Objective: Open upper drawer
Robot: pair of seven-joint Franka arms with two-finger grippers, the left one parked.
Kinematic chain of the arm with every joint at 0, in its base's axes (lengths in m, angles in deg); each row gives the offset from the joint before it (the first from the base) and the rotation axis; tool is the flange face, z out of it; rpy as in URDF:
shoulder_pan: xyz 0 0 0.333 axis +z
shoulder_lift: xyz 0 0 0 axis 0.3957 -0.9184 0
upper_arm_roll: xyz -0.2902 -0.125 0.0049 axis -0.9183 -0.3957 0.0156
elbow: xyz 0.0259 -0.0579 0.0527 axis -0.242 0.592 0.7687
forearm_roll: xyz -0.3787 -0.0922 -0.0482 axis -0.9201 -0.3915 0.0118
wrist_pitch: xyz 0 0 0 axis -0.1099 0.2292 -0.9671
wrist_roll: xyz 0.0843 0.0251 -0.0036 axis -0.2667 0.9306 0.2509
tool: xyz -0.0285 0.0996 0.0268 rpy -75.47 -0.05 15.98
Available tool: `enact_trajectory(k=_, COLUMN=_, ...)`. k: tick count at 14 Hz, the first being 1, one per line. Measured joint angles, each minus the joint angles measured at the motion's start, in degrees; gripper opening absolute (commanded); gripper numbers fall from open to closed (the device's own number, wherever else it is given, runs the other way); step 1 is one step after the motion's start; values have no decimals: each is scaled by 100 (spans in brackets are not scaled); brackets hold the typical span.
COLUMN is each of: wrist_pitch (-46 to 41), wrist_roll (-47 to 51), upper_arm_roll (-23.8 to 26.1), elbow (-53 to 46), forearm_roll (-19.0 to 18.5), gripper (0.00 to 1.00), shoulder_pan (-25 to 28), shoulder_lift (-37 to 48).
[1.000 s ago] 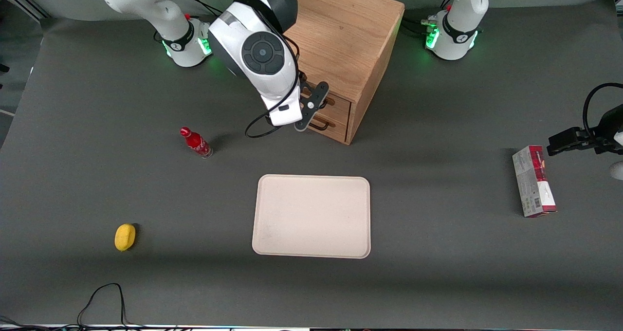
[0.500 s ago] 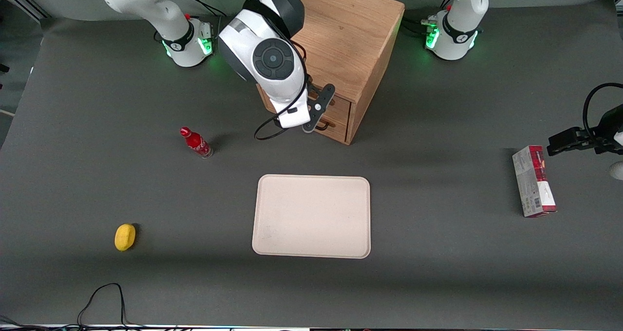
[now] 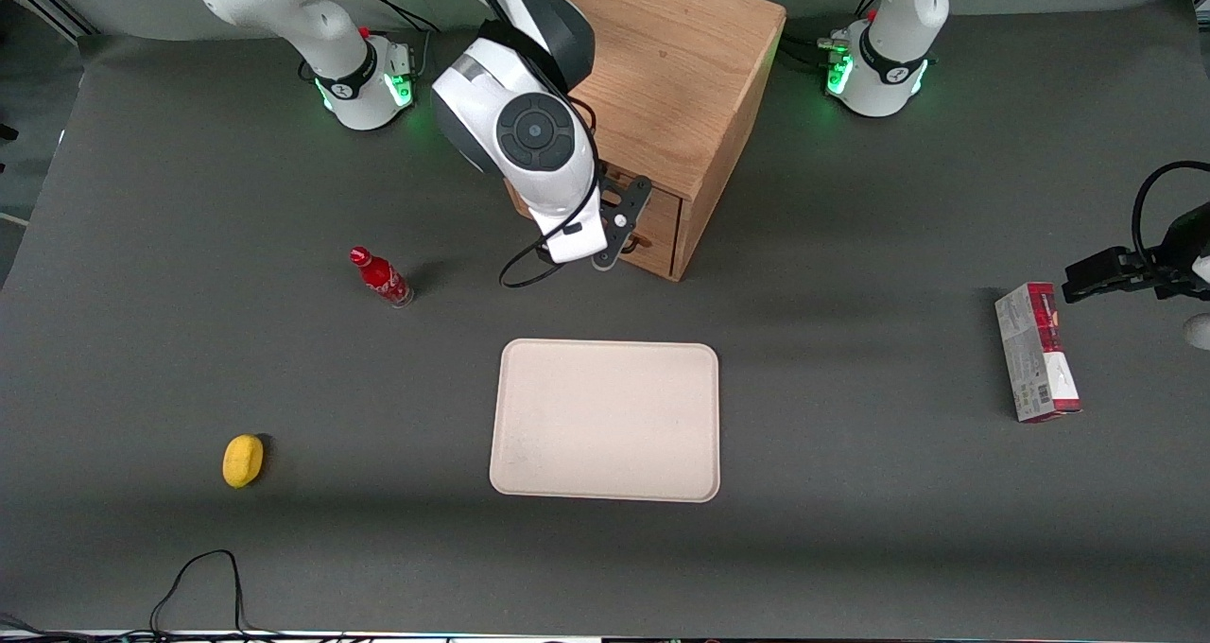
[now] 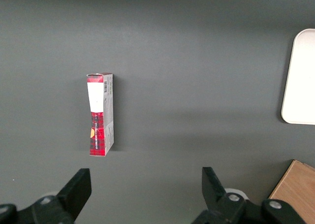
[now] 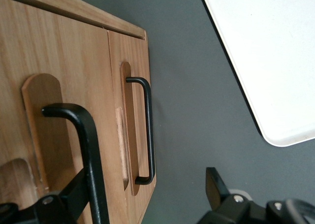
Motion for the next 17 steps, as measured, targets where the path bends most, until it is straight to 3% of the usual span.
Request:
enact_trajectory(k=8, wrist_pitch=167, wrist_roll=-1134, upper_arm_roll=-136, elbow=-200, forearm_roll=-131, gripper=100, shoulder_pan=-771, shoulder_lift=-86)
enact_trajectory(k=14, wrist_pitch=219, wrist_roll=-1633, upper_arm_roll=-844, elbow=-1199, forearm_roll=-135, gripper=100, shoulder_pan=-840, shoulder_lift=-746)
enact_trajectory(k=17, wrist_pitch=575, wrist_roll=-1643, upper_arm_roll=-959, elbow=-1566, forearm_roll=-135, gripper=100, shoulder_pan=-916, shoulder_lift=-1070)
